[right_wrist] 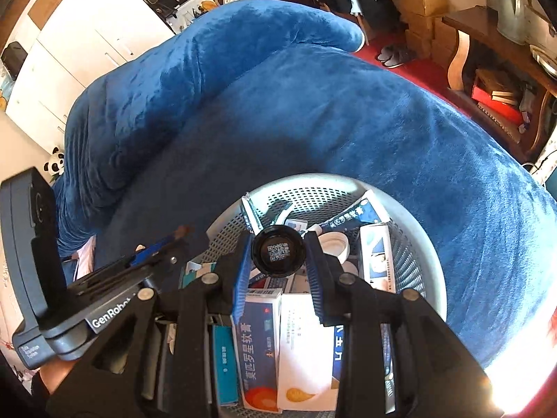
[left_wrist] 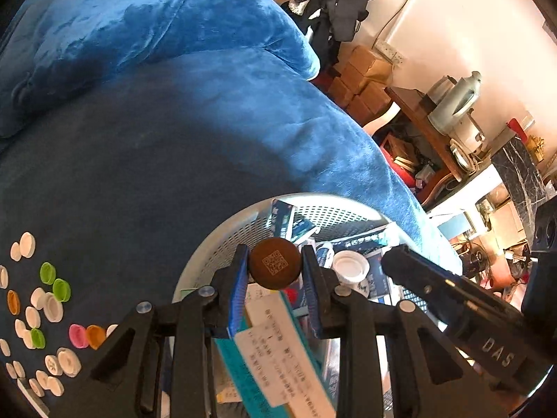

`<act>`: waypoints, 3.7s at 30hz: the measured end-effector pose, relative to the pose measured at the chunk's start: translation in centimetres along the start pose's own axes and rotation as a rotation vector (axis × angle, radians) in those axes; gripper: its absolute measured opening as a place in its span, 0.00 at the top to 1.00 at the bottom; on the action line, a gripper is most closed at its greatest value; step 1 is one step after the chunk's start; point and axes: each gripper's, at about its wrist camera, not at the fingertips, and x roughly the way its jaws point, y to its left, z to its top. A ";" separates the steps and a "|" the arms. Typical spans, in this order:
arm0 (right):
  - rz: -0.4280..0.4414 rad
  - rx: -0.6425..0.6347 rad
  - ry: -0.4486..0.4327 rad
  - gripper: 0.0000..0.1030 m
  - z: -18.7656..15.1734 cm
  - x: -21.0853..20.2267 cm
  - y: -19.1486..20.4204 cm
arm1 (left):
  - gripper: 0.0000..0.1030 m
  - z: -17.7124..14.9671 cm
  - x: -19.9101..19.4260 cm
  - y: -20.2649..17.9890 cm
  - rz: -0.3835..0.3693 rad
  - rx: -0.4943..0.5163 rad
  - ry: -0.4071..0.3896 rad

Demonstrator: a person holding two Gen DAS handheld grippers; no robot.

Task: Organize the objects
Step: 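Open the left gripper to drop the brown cap while the right drops the black cap, then move both grippers back from the basket to the scattered caps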

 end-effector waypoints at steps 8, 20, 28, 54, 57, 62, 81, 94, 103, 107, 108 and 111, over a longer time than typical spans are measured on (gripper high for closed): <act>-0.030 0.050 -0.020 0.53 0.6 -0.2 -1.2 | 0.05 0.3 0.5 0.3 0.076 -0.035 -0.028; -0.071 0.090 -0.023 0.05 0.7 -0.4 -1.8 | 0.01 -0.3 -0.8 1.4 0.105 -0.039 -0.034; -0.091 0.064 -0.020 0.04 0.3 -0.3 -0.8 | 0.01 -1.0 -1.9 2.6 0.132 -0.047 -0.028; -0.083 -0.055 0.010 0.04 -1.9 1.1 6.3 | 0.01 -3.6 -6.4 9.6 0.176 -0.126 -0.056; -0.083 -0.076 0.015 0.04 -2.3 1.4 7.3 | 0.01 -4.1 -6.9 10.9 0.184 -0.144 -0.058; -0.086 -0.105 0.023 0.04 -2.7 1.9 8.8 | 0.01 -5.0 -7.8 13.0 0.198 -0.173 -0.064; -0.078 -0.170 0.050 0.04 -4.3 3.3 12.6 | 0.01 -7.4 -9.6 17.7 0.239 -0.241 -0.069; -0.055 -0.220 0.088 0.04 -5.5 4.4 15.4 | 0.01 -9.7 -11.2 22.0 0.266 -0.313 -0.073; -0.042 -0.359 0.161 0.04 -8.2 6.7 18.9 | 0.01 -13.3 -12.0 26.6 0.302 -0.386 -0.054; -0.025 -0.426 0.210 0.04 -9.7 7.9 20.4 | 0.01 -15.2 -12.2 28.6 0.318 -0.420 -0.038; -0.022 -0.442 0.223 0.04 -10.1 8.3 20.9 | 0.01 -15.6 -12.2 29.1 0.322 -0.429 -0.034; -0.014 -0.498 0.269 0.04 -11.3 9.4 22.1 | 0.01 -16.9 -12.4 30.5 0.328 -0.457 -0.025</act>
